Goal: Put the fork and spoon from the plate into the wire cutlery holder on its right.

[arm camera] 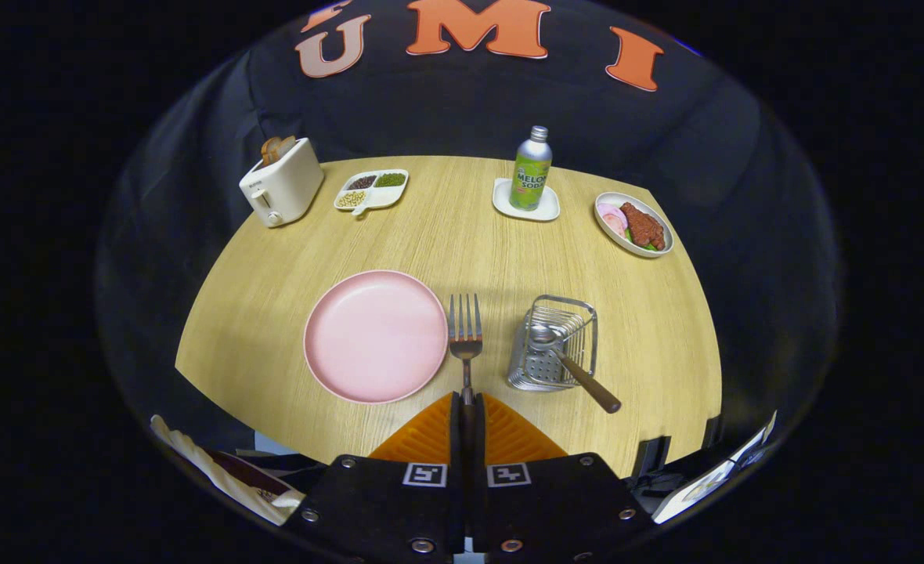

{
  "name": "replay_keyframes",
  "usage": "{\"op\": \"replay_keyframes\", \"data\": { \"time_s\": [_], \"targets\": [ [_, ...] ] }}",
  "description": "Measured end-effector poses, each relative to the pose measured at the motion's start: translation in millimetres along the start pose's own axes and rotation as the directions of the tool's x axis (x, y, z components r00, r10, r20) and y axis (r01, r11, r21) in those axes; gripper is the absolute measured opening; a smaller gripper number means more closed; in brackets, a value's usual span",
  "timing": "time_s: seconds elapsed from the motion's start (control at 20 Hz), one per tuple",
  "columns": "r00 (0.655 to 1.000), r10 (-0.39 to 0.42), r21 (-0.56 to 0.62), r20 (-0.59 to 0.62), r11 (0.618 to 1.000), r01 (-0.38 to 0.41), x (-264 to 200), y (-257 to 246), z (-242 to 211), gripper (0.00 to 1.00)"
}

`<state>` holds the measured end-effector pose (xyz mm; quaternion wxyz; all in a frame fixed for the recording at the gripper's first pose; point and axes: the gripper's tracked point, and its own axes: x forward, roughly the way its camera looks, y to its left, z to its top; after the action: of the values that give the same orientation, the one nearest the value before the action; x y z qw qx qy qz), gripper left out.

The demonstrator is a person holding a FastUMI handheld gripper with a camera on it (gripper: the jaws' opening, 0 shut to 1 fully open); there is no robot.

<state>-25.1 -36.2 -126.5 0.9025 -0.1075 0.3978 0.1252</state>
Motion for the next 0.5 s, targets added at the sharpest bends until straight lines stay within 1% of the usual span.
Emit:
{"op": "replay_keyframes", "data": {
  "time_s": [0.1, 0.35, 0.5],
  "targets": [
    [0.999, -0.029, 0.001, -0.024, 1.000, 0.029, -3, -20, -2, 0.04],
    [0.995, -0.061, -0.010, -0.083, 0.998, 0.061, -11, -56, -4, 0.04],
    [0.988, -0.096, -0.020, -0.119, 0.995, 0.094, -9, -79, -3, 0.04]
  ]
}}
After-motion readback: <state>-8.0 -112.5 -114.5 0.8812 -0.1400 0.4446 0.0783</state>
